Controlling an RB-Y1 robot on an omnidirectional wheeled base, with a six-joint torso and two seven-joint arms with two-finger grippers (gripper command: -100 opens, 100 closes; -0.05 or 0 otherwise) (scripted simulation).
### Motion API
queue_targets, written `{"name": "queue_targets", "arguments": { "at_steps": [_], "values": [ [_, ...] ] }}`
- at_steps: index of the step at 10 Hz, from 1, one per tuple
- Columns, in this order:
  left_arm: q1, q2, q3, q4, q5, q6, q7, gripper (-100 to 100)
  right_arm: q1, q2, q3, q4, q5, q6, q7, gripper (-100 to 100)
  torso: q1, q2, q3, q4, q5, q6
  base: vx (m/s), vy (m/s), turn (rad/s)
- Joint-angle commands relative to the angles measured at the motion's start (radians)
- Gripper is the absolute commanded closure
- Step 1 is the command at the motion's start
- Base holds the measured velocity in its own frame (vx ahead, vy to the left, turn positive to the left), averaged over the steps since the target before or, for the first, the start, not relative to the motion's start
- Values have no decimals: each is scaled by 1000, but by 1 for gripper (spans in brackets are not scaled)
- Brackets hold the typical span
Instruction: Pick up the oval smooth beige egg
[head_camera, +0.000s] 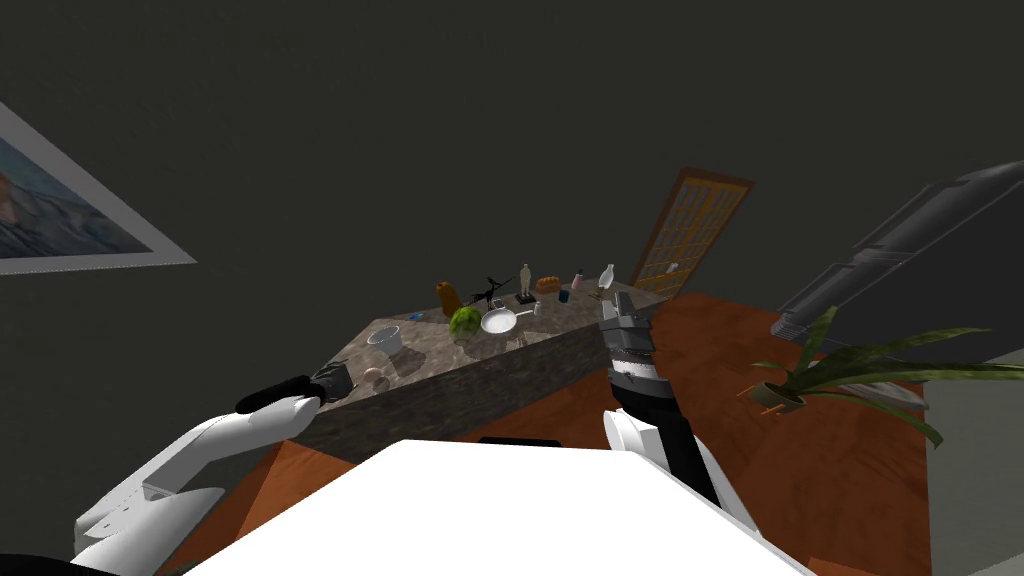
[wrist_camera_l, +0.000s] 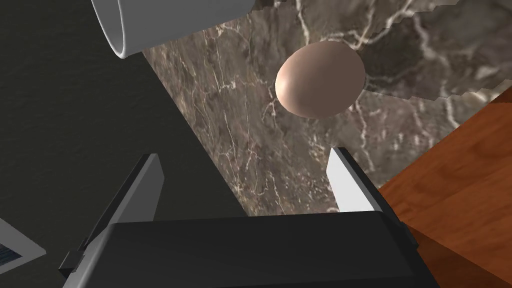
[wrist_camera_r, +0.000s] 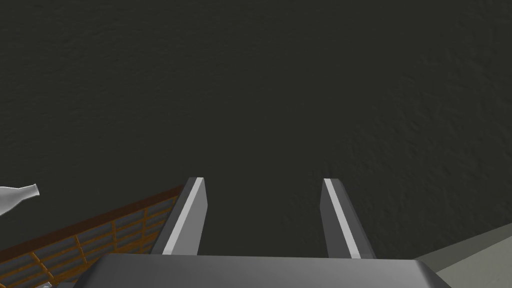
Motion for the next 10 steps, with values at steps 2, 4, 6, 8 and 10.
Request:
{"name": "queue_targets", "arguments": {
  "at_steps": [2,4,6,8,10],
  "values": [
    [7,31,19,36,19,63,20,-100,0,0,0,0,0,0,0,0,2,1,0,0,0,0,84,-89,-10],
    [11,48,28,59,30,93,30,-100,0,0,0,0,0,0,0,0,2,0,0,0,0,0,87,-86,-19],
    [19,75,43,100,50,146,47,-100,0,0,0,0,0,0,0,0,4,2,1,0,1,0,77,-77,-27],
    [27,93,52,134,65,186,60,-100,0,0,0,0,0,0,0,0,3,1,0,0,0,0,107,-79,-19],
    [35,102,54,167,78,220,71,-100,0,0,0,0,0,0,0,0,4,-1,0,0,1,0,121,-54,-30]
  ]
}}
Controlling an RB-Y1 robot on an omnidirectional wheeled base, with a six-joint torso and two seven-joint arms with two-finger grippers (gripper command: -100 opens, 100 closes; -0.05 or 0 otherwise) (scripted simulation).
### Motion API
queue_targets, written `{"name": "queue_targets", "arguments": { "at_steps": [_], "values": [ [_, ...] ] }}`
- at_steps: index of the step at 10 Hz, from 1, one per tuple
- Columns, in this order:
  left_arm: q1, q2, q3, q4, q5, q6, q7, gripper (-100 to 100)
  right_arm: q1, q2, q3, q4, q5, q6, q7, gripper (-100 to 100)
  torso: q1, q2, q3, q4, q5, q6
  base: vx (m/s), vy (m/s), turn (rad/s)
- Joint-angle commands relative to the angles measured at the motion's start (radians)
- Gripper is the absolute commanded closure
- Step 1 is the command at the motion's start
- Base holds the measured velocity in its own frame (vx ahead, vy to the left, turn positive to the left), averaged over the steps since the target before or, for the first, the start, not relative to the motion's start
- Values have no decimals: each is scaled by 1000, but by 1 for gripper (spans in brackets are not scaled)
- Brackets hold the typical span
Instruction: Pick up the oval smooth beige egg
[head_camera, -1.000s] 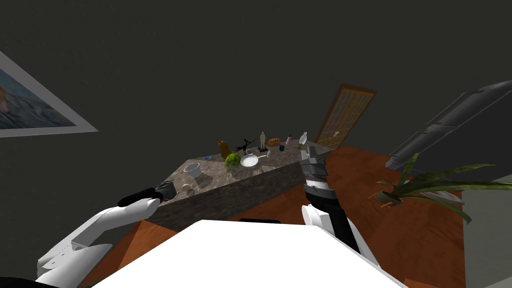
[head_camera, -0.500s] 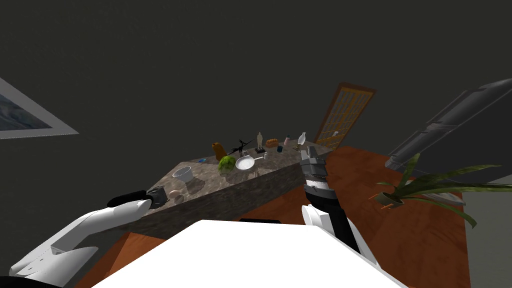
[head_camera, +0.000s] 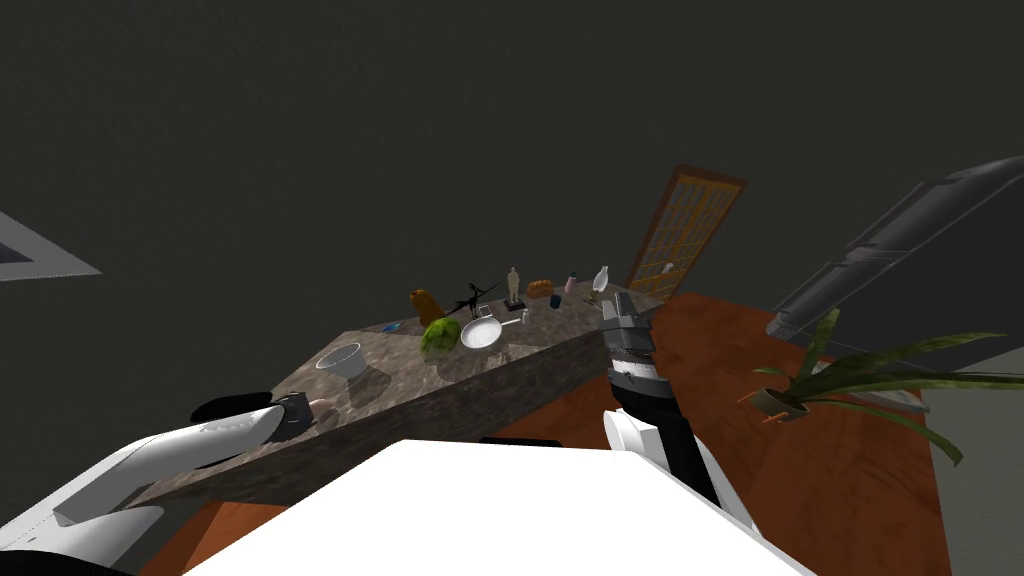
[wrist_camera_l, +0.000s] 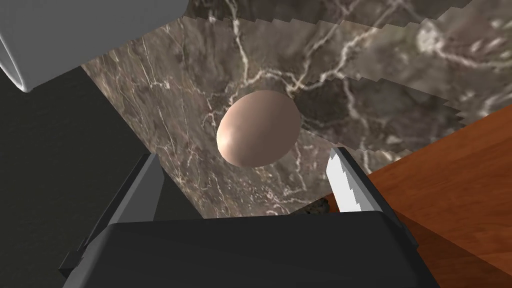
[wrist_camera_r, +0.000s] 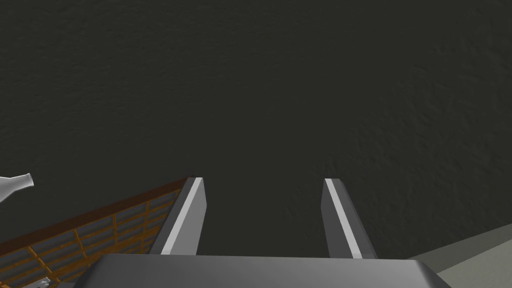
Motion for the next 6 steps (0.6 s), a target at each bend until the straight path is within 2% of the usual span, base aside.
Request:
{"name": "queue_targets", "arguments": {
  "at_steps": [1,2,3,6],
  "values": [
    [0,0,0,0,0,0,0,-100,0,0,0,0,0,0,0,0,0,0,0,0,0,0,55,-21,-2],
    [1,1,0,2,1,4,1,0,0,0,0,0,0,0,0,0,2,3,2,1,0,0,10,-4,1],
    [-16,-3,1,37,-11,-9,2,-100,0,0,0,0,0,0,0,0,3,6,3,1,1,0,-27,4,-151],
    [-45,-10,1,97,-30,-29,3,-100,0,0,0,0,0,0,0,0,6,11,6,3,1,0,-52,26,-109]
  ]
}}
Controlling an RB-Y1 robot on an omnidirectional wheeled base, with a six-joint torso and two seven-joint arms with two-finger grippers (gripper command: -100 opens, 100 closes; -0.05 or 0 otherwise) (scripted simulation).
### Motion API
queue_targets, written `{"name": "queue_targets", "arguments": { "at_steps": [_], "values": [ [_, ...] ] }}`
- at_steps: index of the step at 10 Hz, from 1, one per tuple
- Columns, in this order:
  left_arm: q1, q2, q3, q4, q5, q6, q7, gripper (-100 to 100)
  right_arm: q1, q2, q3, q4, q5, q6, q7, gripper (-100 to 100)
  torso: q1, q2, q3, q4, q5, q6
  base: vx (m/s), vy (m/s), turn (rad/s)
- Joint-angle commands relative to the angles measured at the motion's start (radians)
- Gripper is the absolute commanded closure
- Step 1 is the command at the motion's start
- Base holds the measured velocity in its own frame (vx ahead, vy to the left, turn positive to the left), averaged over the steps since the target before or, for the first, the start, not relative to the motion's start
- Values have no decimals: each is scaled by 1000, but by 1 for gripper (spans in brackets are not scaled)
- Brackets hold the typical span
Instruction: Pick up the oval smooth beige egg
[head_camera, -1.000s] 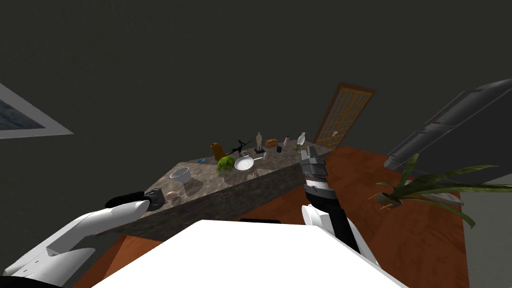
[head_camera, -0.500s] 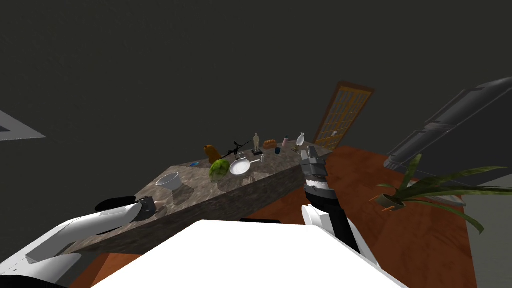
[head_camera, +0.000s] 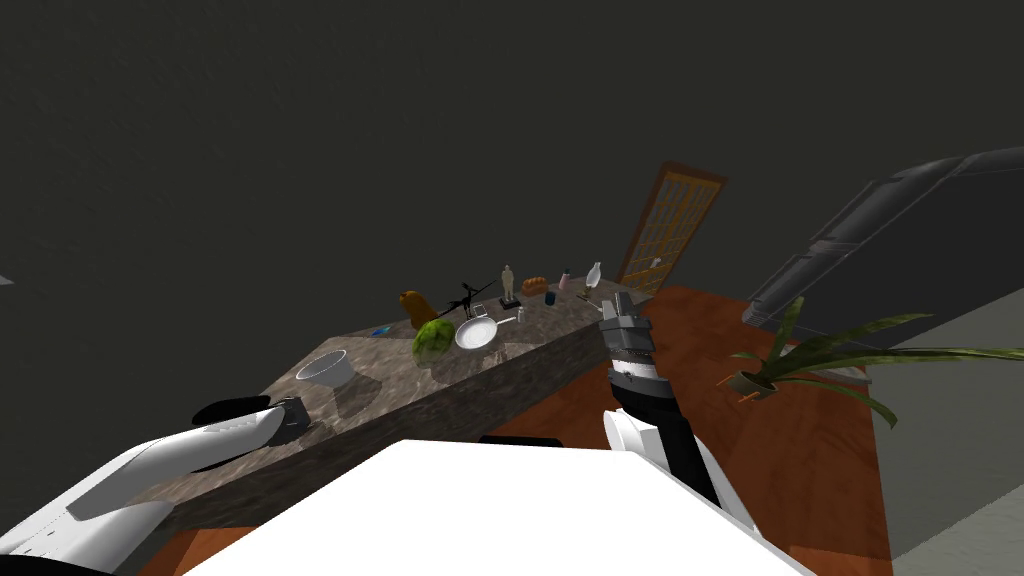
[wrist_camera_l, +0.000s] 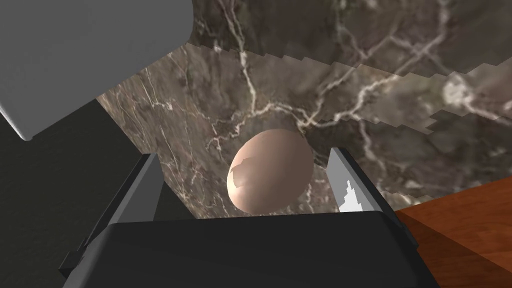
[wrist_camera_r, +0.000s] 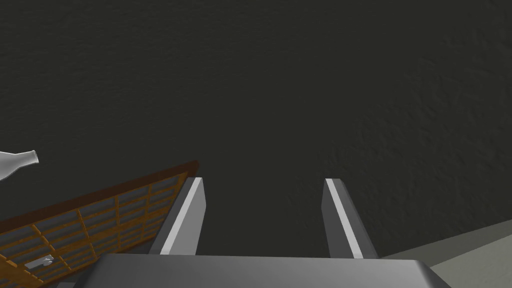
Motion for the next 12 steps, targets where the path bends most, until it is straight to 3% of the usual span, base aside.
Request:
{"name": "queue_targets", "arguments": {
  "at_steps": [1,2,3,7,8,9,12],
  "values": [
    [-15,-6,2,29,-16,-9,5,-100,0,0,0,0,0,0,0,0,0,0,0,0,0,0,-61,30,-148],
    [-12,-4,0,19,-12,-6,3,-100,0,0,0,0,0,0,0,0,0,0,0,0,0,0,-28,17,-33],
    [-13,-5,-1,21,-13,-6,4,100,0,0,0,0,0,0,0,0,-1,-1,-1,0,0,-1,-6,0,8],
    [-13,-5,-1,21,-13,-6,4,100,0,0,0,0,0,0,0,0,-2,-3,-2,-1,-1,0,0,0,0],
    [-13,-5,-1,21,-13,-6,4,0,0,0,0,0,0,0,0,0,-2,-3,-2,-1,-1,0,0,0,0],
    [8,-1,1,-19,0,7,4,100,0,0,0,0,0,0,0,0,-2,-3,-2,-1,-1,0,35,-17,153],
    [36,6,1,-78,20,28,2,100,0,0,0,0,0,0,0,0,-5,-6,-3,-1,-2,-1,58,-30,134]
  ]
}}
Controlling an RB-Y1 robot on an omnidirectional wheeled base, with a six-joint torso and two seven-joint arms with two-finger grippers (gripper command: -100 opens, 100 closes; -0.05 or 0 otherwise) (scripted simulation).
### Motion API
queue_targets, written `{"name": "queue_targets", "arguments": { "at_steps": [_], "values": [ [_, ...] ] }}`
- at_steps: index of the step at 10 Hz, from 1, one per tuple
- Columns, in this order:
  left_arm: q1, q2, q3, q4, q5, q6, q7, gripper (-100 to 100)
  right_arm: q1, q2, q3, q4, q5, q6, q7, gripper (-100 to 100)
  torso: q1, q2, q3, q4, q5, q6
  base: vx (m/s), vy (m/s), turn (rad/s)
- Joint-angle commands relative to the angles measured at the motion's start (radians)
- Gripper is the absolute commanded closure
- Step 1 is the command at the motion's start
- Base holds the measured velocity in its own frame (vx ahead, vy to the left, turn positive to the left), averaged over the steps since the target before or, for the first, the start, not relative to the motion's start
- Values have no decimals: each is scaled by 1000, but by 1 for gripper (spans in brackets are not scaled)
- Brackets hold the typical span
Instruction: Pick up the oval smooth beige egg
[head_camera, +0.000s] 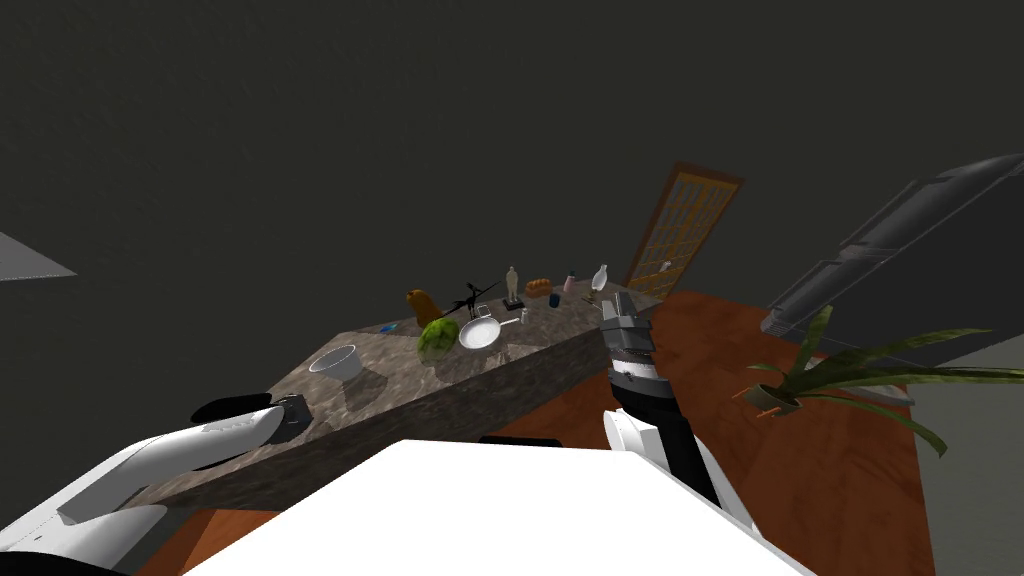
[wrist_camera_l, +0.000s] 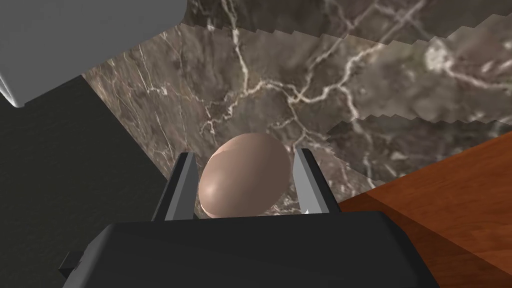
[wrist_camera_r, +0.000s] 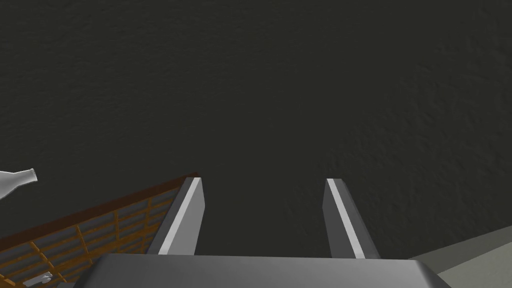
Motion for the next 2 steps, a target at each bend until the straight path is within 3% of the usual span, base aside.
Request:
{"name": "queue_targets", "arguments": {
  "at_steps": [1,2],
  "values": [
    [0,0,0,0,0,0,0,100,0,0,0,0,0,0,0,0,0,0,0,0,0,0,21,-14,20],
    [1,0,0,-2,1,2,0,0,0,0,0,0,0,0,0,0,1,1,0,0,0,1,0,0,0]
  ]
}}
